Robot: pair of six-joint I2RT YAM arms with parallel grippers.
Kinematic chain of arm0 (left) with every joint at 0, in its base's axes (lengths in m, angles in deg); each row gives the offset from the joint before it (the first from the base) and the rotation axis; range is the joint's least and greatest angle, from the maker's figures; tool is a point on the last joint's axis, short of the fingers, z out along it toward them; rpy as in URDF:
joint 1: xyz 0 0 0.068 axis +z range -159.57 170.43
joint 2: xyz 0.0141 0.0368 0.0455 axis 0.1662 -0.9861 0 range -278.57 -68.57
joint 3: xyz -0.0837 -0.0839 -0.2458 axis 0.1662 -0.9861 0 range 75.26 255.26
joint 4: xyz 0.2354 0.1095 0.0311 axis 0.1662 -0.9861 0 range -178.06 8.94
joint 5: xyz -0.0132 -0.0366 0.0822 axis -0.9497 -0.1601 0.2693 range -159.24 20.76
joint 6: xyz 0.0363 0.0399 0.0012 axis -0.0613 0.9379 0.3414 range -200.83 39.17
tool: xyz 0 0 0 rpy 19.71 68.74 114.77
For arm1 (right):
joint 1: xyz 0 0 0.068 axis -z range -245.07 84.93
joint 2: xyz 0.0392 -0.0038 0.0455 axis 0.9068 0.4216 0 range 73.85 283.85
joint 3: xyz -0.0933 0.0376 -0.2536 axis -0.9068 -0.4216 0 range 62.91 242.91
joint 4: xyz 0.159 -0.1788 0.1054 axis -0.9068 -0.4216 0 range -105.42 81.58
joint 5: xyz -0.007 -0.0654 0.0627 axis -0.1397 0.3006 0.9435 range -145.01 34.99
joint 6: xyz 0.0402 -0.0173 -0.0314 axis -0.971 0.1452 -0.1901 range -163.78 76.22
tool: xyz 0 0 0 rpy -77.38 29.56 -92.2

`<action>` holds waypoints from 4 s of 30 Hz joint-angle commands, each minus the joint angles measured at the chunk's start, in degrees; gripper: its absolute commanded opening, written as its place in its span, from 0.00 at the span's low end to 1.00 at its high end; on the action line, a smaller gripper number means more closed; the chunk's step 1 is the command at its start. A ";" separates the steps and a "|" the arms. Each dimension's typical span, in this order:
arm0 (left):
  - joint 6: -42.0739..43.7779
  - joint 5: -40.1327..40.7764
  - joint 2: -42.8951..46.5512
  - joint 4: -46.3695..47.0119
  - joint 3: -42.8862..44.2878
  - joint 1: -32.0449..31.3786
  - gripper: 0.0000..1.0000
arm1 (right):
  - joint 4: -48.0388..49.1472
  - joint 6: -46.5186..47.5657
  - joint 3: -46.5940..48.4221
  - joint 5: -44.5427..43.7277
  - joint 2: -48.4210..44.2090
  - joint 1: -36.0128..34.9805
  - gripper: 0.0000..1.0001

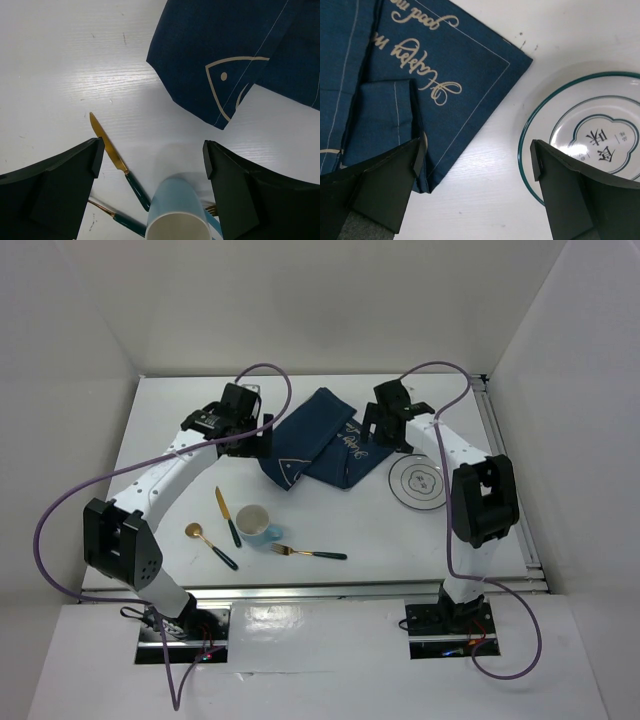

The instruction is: Set the dinner table for one person

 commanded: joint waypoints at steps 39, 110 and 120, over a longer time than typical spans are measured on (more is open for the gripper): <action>-22.46 -27.55 -14.04 20.93 -9.36 1.42 0.94 | 10.46 0.55 -17.82 11.13 -18.06 1.25 1.00; -21.50 -33.62 -14.58 8.80 11.31 7.48 0.00 | 11.34 24.01 19.88 13.49 26.50 -3.67 0.79; -20.97 -33.62 -14.58 8.19 11.92 8.53 0.00 | 13.36 26.56 16.82 24.14 24.22 -3.67 0.38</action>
